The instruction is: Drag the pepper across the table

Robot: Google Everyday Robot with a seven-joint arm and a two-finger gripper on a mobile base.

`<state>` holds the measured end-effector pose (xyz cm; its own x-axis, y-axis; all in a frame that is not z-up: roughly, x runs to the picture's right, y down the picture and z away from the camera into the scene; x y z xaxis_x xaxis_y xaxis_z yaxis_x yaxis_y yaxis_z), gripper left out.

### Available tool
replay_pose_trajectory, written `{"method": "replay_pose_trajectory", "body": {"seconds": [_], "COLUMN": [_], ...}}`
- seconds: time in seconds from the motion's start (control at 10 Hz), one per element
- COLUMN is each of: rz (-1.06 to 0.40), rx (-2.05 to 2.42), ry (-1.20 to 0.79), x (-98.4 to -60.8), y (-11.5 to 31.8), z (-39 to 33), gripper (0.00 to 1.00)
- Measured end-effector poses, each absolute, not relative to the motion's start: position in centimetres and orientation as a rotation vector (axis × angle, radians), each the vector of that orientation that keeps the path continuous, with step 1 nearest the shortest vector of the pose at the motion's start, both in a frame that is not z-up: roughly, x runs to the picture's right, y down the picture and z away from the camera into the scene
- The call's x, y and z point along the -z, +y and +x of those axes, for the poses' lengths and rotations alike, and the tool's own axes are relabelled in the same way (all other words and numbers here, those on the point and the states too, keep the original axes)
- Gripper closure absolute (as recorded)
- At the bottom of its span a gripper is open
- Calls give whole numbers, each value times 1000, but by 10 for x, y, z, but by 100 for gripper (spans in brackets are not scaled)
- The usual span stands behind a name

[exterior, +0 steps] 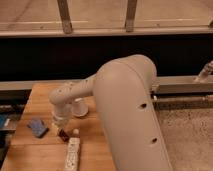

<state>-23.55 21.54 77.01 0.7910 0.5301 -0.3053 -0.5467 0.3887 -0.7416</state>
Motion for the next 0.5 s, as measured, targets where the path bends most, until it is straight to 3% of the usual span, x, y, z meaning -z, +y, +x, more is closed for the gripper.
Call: {"method": "replay_pose_trajectory", "body": {"seconds": [0.5], "rz": [-871], "rx": [-814], "ry": [9], "x": [-753], "y": [191], "z": [-177], "gripper": [100]}}
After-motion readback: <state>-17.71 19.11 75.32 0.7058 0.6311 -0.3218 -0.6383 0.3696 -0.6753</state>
